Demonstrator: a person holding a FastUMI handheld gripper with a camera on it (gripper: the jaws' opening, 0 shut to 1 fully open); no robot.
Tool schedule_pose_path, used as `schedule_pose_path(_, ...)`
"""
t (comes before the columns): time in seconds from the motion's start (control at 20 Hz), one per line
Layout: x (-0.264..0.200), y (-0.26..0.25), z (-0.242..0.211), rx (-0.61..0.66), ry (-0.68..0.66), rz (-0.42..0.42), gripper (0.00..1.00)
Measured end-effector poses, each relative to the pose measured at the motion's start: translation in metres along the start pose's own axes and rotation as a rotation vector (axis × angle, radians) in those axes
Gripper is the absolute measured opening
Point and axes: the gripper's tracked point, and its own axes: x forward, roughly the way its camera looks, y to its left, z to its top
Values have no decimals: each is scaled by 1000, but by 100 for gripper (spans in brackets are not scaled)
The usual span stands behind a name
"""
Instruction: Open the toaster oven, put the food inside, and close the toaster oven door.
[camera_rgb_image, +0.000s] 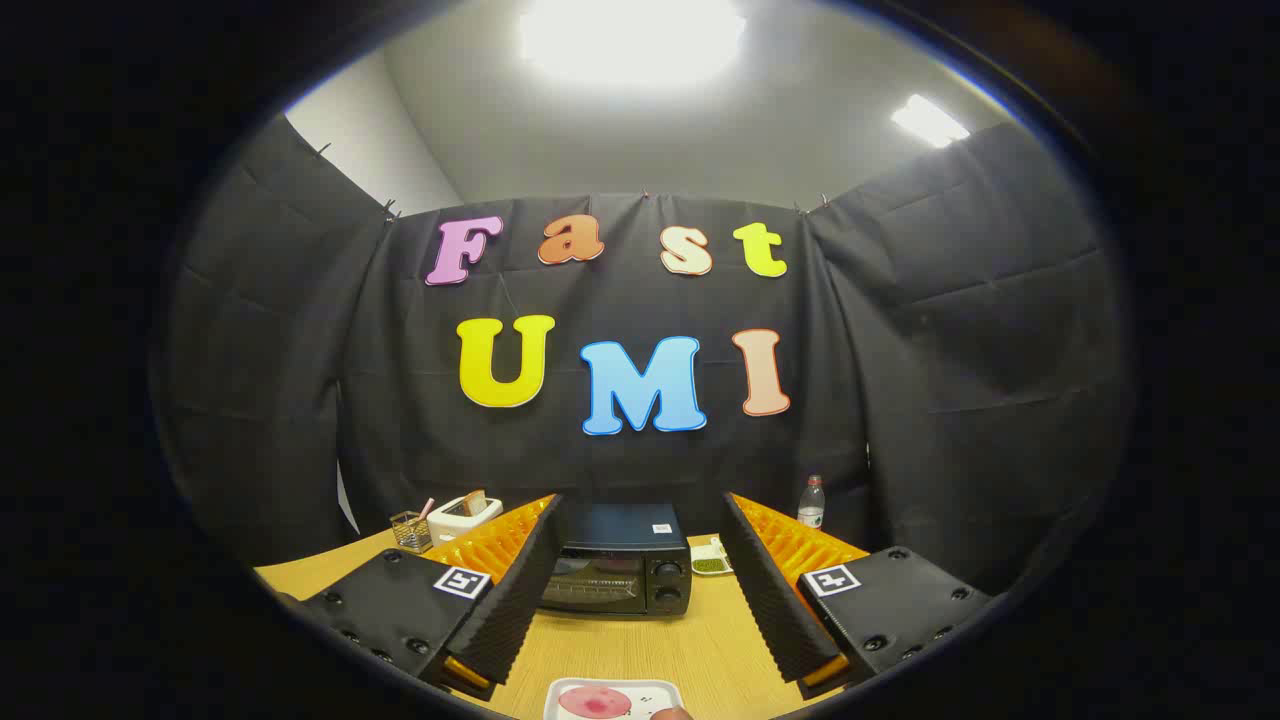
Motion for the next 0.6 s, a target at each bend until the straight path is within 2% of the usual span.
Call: schedule_pose_path(0.6,5,-2,-3,15,7,1,98)
